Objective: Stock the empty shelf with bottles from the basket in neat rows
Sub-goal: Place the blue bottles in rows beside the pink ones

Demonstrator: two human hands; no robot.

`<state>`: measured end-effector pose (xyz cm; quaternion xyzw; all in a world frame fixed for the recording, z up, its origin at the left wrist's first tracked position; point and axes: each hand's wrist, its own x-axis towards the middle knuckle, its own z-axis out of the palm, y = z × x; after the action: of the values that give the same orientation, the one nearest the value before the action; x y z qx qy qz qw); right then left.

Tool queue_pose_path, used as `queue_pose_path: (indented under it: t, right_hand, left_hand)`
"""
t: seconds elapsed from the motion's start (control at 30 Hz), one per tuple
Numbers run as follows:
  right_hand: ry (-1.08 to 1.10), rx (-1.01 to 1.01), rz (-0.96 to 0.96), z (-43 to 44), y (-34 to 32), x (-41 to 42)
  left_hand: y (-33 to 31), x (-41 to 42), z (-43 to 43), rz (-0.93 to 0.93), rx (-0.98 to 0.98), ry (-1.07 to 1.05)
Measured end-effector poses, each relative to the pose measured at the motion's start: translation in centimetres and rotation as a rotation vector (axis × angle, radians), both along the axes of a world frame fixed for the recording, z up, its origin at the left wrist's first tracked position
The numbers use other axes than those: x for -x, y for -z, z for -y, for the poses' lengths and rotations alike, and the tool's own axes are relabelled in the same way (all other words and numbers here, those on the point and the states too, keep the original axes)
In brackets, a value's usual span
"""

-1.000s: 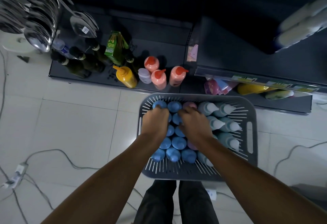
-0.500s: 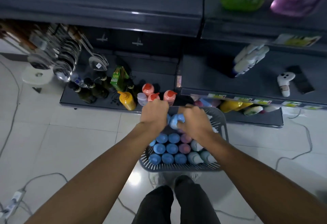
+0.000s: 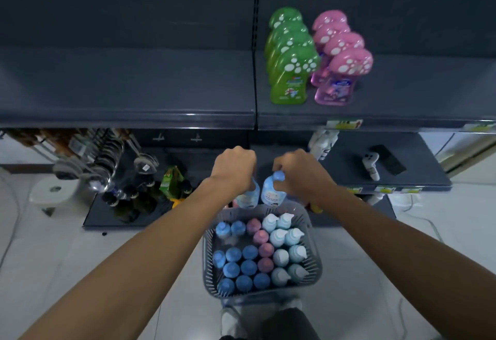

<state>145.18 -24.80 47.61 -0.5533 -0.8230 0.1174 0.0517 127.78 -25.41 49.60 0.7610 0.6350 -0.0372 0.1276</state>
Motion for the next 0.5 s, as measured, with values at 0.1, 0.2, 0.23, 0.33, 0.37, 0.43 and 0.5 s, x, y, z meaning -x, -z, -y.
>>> queue_pose_path:
  t: [0.1, 0.2, 0.23, 0.33, 0.37, 0.43, 0.5]
  right_hand:
    - [0.026, -0.011, -0.012, -0.2, -3.3, -1.4]
    - [0.054, -0.036, -0.032, -0.4, -6.3, -2.9]
    - [0.057, -0.052, -0.024, -0.5, -7.1, -3.5]
    - [0.081, -0.106, 0.006, -0.6, -9.4, -4.9]
    - [0.096, -0.119, 0.007, -0.6, -10.1, -5.5]
    - [0.126, -0.128, 0.023, -0.7, -11.3, -6.4]
    - [0.158, -0.115, 0.046, -0.9, -12.6, -7.3]
  left_hand:
    - [-3.0, -1.2, -0.8, 0.030, -0.059, 0.043]
    - [-5.7, -2.4, -1.4, 0.056, -0.124, 0.089]
    - [-6.5, -2.8, -1.6, 0.058, -0.147, 0.105]
    - [-8.6, -3.7, -2.2, 0.066, -0.209, 0.142]
    - [-9.3, -4.0, -2.3, 0.068, -0.225, 0.155]
    - [-10.5, -4.6, -2.6, 0.066, -0.247, 0.186]
    - [-11.5, -5.2, -2.9, 0.067, -0.259, 0.214]
